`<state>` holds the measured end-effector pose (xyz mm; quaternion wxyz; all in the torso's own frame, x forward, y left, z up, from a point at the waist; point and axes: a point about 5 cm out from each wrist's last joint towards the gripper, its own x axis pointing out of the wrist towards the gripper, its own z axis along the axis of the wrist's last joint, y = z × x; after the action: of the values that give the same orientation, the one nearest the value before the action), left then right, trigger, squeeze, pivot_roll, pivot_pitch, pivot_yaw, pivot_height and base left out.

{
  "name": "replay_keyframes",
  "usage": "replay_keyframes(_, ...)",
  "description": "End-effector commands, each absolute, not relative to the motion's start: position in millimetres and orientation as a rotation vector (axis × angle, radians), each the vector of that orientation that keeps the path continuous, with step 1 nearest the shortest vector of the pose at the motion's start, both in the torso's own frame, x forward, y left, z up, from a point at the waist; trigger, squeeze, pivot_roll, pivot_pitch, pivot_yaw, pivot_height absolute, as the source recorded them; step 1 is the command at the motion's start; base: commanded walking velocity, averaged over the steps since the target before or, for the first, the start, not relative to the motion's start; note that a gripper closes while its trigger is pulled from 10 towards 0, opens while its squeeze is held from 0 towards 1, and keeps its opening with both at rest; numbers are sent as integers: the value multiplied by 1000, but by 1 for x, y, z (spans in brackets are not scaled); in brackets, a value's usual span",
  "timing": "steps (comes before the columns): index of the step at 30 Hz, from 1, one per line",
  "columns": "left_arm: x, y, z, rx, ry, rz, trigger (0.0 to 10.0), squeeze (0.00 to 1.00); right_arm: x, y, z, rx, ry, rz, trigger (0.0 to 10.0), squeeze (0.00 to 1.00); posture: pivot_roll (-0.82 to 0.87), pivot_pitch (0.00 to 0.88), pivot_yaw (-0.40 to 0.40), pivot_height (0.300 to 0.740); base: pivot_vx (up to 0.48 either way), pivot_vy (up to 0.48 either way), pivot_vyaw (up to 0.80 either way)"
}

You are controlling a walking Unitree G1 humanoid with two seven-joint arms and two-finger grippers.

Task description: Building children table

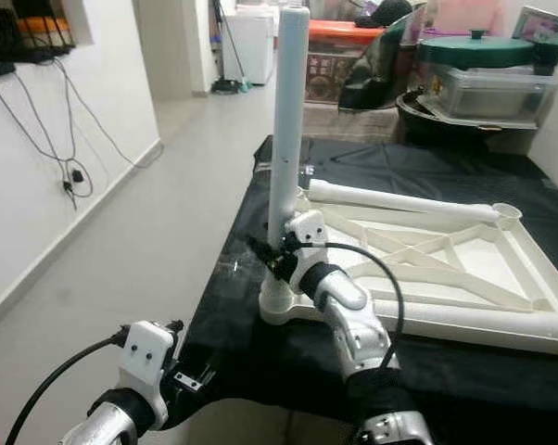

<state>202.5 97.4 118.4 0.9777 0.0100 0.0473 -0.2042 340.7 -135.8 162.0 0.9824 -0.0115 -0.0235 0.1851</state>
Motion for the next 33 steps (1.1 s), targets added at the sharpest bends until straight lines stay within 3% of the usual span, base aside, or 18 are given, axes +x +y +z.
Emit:
replay_keyframes(1, 203, 99, 117, 41, 94, -411, 10000, 0, 337, -165, 140, -41, 63, 119, 0, 0, 143, 0, -10, 740, 0, 0, 0)
replay_keyframes(4, 203, 97, 119, 27, 80, -420, 10000, 0, 331, -164, 141, -14, 72, -130, 0, 0, 143, 0, -11, 740, 0, 0, 0)
replay_keyframes(10, 203, 95, 119, 27, 82, -435, 10000, 0, 322, -141, 142, 111, 106, -412, 0, 0, 148, 0, -9, 740, 0, 0, 0)
replay_keyframes(13, 203, 94, 119, 28, 83, -437, 10000, 0, 323, -112, 138, 230, 164, -399, 0, 0, 167, 0, -18, 740, 0, 0, 0)
replay_keyframes(17, 203, 93, 119, 29, 83, -438, 10000, 0, 325, -100, 138, 252, 178, -358, 0, 0, 168, 0, -18, 740, 0, 0, 0)
replay_keyframes(18, 203, 93, 119, 30, 84, -439, 10000, 0, 326, -94, 138, 247, 188, -314, 10000, 0, 167, 0, -20, 740, 0, 0, 0)
replay_keyframes(22, 203, 93, 118, 29, 85, -443, 10000, 0, 327, -85, 140, 229, 200, -220, 10000, 0, 165, 0, -22, 740, 0, 0, 0)
replay_keyframes(23, 203, 93, 118, 29, 85, -443, 10000, 0, 327, -87, 142, 209, 171, -198, 10000, 1000, 162, 0, -22, 740, 0, 0, 0)
replay_keyframes(30, 205, 93, 117, 28, 86, -442, 10000, 0, 330, -97, 146, 218, 114, -155, 10000, 1000, 162, 0, -19, 740, 0, 0, 0)
replay_keyframes(31, 205, 93, 117, 28, 86, -442, 10000, 0, 332, -102, 147, 230, 99, -128, 10000, 0, 159, 0, -18, 740, 0, 0, 0)
replay_keyframes(33, 206, 93, 117, 28, 86, -442, 10000, 0, 336, -113, 151, 182, 64, -92, 10000, 0, 156, 0, -13, 740, 0, 0, 0)
